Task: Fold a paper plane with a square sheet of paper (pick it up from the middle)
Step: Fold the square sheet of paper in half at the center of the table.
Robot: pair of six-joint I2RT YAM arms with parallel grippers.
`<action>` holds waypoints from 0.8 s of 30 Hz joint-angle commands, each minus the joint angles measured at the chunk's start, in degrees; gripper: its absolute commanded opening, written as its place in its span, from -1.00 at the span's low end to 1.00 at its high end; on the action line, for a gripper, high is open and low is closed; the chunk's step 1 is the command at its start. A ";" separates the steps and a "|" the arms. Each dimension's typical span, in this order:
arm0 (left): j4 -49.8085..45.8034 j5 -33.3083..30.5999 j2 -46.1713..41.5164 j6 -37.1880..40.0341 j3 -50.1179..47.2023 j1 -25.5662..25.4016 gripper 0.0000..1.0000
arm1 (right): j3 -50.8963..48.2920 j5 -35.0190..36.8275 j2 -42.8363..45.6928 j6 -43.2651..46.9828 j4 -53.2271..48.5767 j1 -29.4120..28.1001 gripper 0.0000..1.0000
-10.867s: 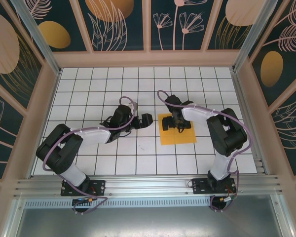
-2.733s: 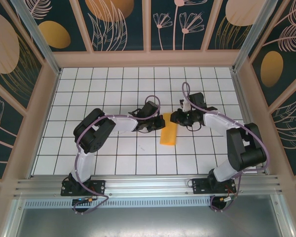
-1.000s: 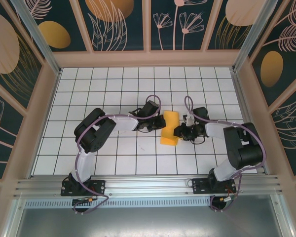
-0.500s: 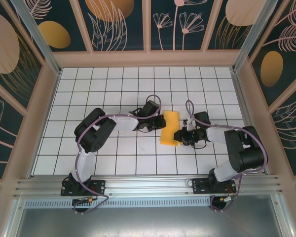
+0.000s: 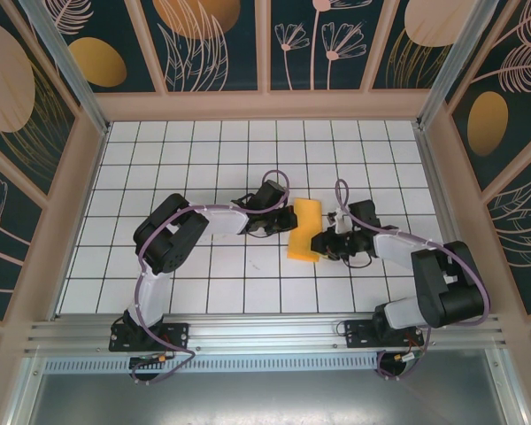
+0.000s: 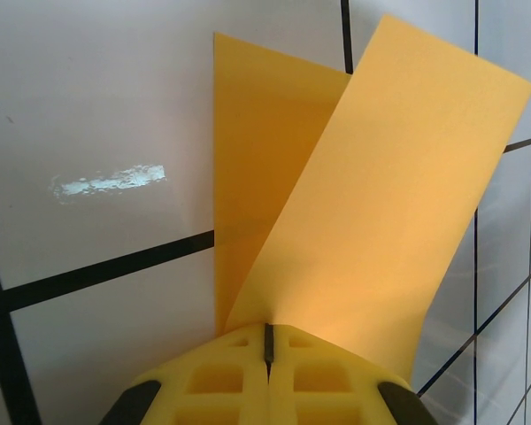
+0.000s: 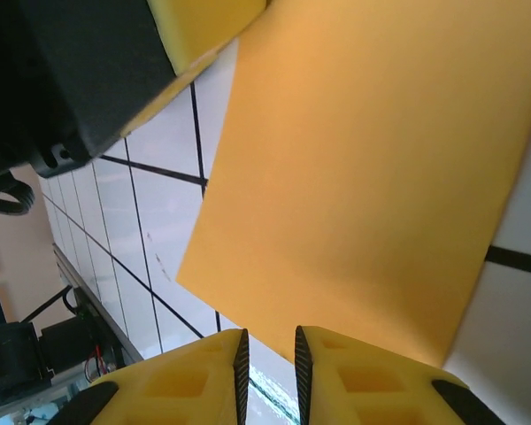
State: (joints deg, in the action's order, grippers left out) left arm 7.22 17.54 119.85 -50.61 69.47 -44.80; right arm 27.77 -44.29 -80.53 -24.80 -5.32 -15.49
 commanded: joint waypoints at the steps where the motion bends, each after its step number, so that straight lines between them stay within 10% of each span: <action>1: -6.78 -1.15 3.64 1.47 -0.65 -0.48 -1.00 | -2.86 -1.59 -1.30 -1.13 0.79 -0.52 -0.51; 24: -7.75 -1.12 3.98 2.08 0.49 -0.43 -1.00 | 10.19 7.44 -3.60 -0.82 1.22 1.79 -0.48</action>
State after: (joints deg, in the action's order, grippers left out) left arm 5.91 17.58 120.18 -49.76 70.52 -44.80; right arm 35.57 -37.60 -81.03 -26.04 -6.31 -14.61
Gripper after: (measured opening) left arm 0.068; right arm 0.255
